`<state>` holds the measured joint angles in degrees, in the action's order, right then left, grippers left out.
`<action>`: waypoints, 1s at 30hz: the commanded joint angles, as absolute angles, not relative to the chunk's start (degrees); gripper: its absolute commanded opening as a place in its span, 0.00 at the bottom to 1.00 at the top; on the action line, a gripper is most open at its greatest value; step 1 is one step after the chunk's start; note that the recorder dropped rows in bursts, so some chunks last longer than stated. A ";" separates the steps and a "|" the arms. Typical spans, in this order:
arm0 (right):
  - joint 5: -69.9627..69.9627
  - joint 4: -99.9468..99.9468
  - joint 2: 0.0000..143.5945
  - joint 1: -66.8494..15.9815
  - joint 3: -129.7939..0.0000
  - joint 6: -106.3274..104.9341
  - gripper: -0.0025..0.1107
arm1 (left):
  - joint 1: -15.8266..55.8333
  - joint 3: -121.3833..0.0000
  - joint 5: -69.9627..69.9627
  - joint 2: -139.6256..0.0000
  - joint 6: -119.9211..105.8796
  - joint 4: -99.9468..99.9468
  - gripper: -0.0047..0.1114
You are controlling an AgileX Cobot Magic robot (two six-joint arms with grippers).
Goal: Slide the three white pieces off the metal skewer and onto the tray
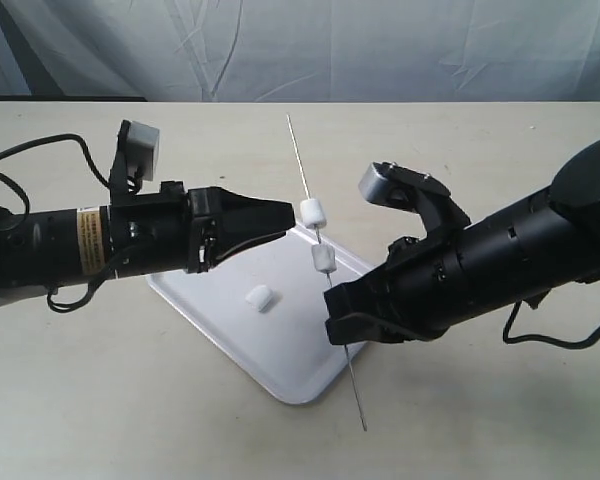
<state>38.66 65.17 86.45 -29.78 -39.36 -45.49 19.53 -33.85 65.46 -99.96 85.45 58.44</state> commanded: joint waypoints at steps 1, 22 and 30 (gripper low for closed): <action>42.76 69.39 86.57 -29.73 -39.75 -51.08 0.01 | 20.00 -34.09 67.82 -99.76 86.13 58.29 0.32; 46.43 70.16 86.57 -29.73 -39.75 -53.46 0.01 | 20.00 -34.09 66.65 -99.76 86.29 57.78 0.21; 46.81 68.62 86.57 -29.73 -39.64 -54.41 0.01 | 20.00 -34.09 67.48 -99.76 86.29 55.12 0.14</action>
<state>46.04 69.75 86.45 -29.78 -39.46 -53.41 19.53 -33.85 66.77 -99.96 86.30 57.60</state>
